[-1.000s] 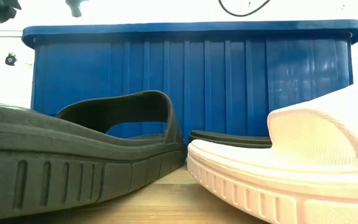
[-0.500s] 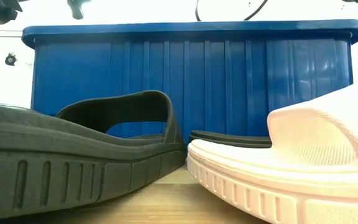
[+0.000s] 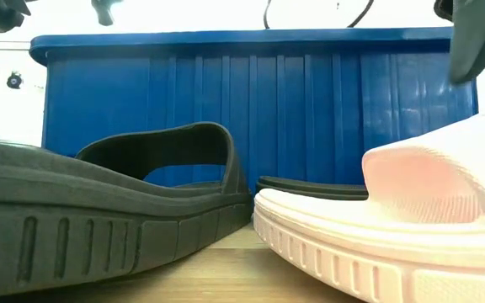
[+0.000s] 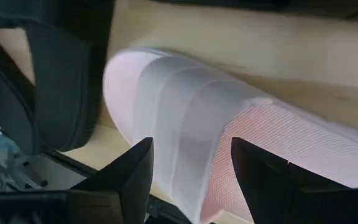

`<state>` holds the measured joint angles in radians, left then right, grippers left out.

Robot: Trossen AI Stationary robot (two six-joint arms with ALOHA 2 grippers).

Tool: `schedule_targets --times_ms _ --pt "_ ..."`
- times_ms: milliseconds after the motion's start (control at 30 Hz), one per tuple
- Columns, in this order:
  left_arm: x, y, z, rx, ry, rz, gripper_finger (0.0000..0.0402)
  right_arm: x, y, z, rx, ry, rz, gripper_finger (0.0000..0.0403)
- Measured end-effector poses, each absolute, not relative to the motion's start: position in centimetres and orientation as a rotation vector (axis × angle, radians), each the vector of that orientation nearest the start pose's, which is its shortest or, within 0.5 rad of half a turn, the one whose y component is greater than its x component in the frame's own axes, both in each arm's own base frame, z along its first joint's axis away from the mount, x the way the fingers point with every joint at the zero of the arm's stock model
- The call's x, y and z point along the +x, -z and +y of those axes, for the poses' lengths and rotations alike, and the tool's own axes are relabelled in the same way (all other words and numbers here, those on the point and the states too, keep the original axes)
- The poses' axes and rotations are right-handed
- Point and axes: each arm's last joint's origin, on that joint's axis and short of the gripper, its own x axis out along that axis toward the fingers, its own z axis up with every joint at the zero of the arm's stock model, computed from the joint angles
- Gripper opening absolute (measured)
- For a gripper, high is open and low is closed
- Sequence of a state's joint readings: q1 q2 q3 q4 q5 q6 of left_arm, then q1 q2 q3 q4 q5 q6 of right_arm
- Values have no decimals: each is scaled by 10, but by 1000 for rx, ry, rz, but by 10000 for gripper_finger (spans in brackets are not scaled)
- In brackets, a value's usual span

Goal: Pick and place slides into bin
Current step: Put the pink slide into the blue bin

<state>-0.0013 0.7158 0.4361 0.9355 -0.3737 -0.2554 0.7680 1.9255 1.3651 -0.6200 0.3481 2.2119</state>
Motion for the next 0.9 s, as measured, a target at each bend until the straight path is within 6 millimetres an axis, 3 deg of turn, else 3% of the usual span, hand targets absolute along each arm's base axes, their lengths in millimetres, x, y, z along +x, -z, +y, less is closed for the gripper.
schedule_targets --times_ms 267,633,767,900 --pt "149 -323 10 -365 -276 -685 244 297 -156 273 1404 778 828 206" --pt "149 -324 10 -366 -276 -687 244 299 -154 273 1397 769 779 203" --pt "149 -324 10 -366 -276 -686 244 299 -155 273 1387 759 781 176" --pt "149 -324 10 -366 -276 -686 244 299 -158 273 1386 748 782 121"
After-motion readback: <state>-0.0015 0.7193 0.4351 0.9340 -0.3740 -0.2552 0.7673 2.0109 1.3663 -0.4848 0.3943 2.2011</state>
